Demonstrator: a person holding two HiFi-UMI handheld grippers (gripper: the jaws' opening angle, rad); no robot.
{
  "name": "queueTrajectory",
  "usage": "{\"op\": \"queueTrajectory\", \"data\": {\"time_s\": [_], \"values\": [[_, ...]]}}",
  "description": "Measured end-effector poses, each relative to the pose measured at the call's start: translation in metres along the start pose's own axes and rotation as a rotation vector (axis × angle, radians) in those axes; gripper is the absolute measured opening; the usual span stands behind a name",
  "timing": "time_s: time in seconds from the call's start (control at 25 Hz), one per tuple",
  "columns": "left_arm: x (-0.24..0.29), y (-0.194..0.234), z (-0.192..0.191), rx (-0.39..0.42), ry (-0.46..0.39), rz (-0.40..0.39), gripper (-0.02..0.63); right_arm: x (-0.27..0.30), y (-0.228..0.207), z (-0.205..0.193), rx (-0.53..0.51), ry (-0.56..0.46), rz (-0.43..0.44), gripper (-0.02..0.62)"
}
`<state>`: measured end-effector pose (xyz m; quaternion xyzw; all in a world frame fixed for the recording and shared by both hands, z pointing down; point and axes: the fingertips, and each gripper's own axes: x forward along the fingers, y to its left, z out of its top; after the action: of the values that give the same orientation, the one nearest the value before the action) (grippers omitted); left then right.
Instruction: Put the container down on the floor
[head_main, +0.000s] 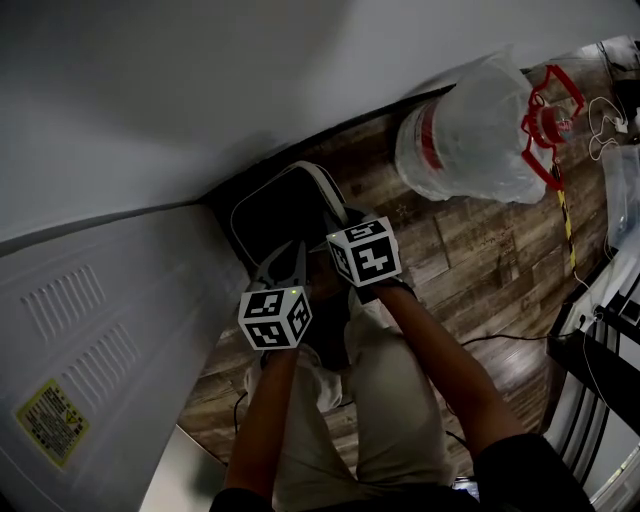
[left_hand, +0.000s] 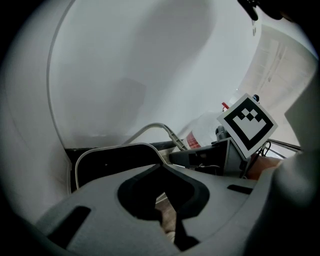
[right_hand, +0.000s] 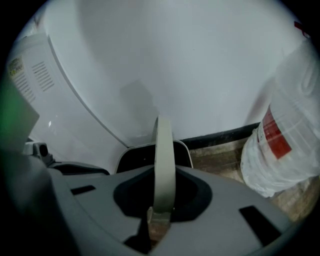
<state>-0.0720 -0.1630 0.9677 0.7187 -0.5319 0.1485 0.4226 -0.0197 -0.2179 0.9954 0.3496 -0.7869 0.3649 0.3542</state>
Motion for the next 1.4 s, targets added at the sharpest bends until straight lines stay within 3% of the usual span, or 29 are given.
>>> {"op": "queueTrajectory", "data": {"time_s": [0.84, 1.4], "values": [[0.048, -0.020, -0.007, 0.042, 0.023, -0.051, 0.017, 0.025, -0.064, -0.027, 0.113, 0.013, -0.010, 0.035], [0.067, -0.009, -0.014, 0.054, 0.037, -0.052, 0.017, 0.047, -0.079, -0.040, 0.190, 0.046, 0.028, 0.155]]}}
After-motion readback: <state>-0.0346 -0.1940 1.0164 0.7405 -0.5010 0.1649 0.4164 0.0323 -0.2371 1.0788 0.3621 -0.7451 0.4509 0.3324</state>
